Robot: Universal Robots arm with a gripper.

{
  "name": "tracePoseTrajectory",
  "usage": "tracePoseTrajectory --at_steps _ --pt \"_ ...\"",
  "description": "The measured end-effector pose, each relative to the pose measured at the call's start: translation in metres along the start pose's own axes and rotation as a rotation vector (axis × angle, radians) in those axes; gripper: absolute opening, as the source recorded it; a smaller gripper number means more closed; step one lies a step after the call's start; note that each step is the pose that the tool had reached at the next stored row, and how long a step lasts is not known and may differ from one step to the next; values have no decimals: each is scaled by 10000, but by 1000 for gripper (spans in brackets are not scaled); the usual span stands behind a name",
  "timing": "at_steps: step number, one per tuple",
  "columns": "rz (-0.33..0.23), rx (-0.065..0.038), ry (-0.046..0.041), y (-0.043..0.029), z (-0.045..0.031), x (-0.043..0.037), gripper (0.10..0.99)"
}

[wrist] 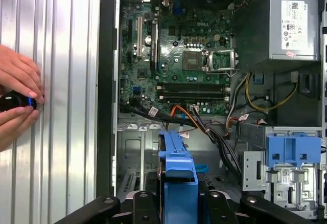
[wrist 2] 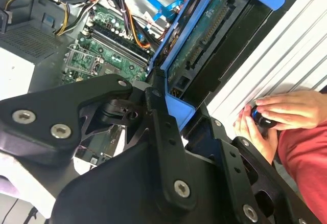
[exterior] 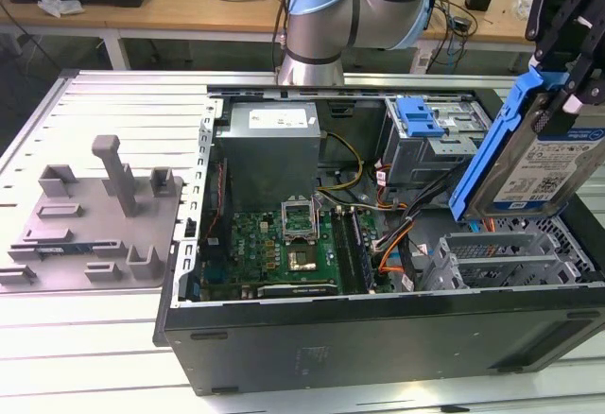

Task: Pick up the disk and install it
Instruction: 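Insert the disk into the insertion slot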

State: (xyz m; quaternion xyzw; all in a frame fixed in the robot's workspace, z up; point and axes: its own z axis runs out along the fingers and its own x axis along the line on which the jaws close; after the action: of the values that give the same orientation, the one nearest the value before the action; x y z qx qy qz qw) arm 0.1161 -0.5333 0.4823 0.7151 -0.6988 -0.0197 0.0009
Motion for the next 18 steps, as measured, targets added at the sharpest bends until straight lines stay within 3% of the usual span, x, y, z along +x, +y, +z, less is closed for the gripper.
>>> tracePoseTrajectory --at_steps 18 --pt "-142 26 4 -9 133 85 369"
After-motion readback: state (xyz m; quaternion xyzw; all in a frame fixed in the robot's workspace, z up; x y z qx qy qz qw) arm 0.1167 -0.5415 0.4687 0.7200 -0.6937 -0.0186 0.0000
